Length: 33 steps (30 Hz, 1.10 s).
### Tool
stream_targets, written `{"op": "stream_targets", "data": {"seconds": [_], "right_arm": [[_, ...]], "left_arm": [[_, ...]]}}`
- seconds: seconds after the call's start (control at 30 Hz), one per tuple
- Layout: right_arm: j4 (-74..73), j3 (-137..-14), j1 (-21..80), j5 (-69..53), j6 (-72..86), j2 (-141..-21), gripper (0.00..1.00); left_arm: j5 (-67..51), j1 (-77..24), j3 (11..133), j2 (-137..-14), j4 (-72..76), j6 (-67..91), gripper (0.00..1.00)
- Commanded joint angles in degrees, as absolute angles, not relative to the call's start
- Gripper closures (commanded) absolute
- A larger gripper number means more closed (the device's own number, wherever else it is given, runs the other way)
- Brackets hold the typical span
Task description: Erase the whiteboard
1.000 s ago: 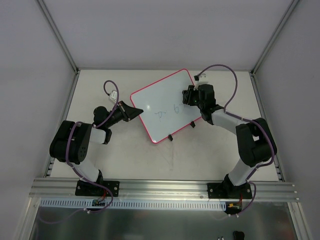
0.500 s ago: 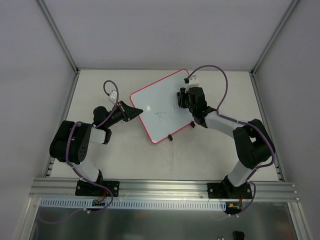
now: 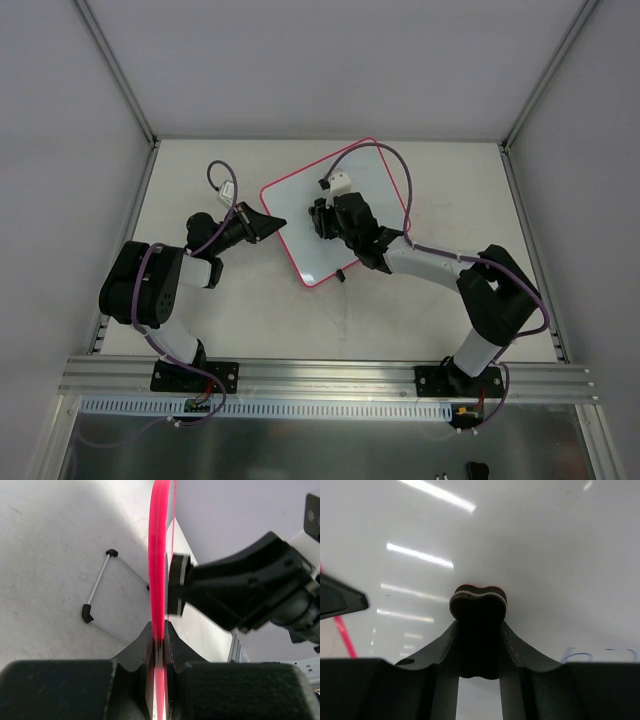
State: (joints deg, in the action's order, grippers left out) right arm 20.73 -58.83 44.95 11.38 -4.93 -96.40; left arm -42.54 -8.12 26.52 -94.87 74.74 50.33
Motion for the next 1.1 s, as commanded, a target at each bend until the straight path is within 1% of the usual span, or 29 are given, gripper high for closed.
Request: {"op": "stream_targets", "data": {"seconds": [0.0,0.33,0.6,0.8,1.07], "right_arm": [[18.81,-61.35,49.48,8.17,-3.96,-97.73,1.0],[18.81,-62.66,55.54,10.81,-5.01,-99.84,1.0],[18.81,-62.67,55.55,12.74,-5.8,-100.11,1.0],[18.81,-61.53,53.7,13.97,-6.33,-99.14,1.0],[18.19,-59.15,45.1,12.13,-5.71,-97.21,1.0]], "left_arm": [[-43.24,-8.09,26.72,-95.01,92.72,47.29,1.0],[-43.33,-8.0,26.54,-94.48,92.64,47.2,1.0],[-43.42,-8.09,26.63,-94.57,92.64,47.37,1.0],[-43.42,-8.09,26.46,-94.39,92.64,47.29,1.0],[-43.42,-8.09,26.72,-94.92,92.9,47.46,1.0]]}}
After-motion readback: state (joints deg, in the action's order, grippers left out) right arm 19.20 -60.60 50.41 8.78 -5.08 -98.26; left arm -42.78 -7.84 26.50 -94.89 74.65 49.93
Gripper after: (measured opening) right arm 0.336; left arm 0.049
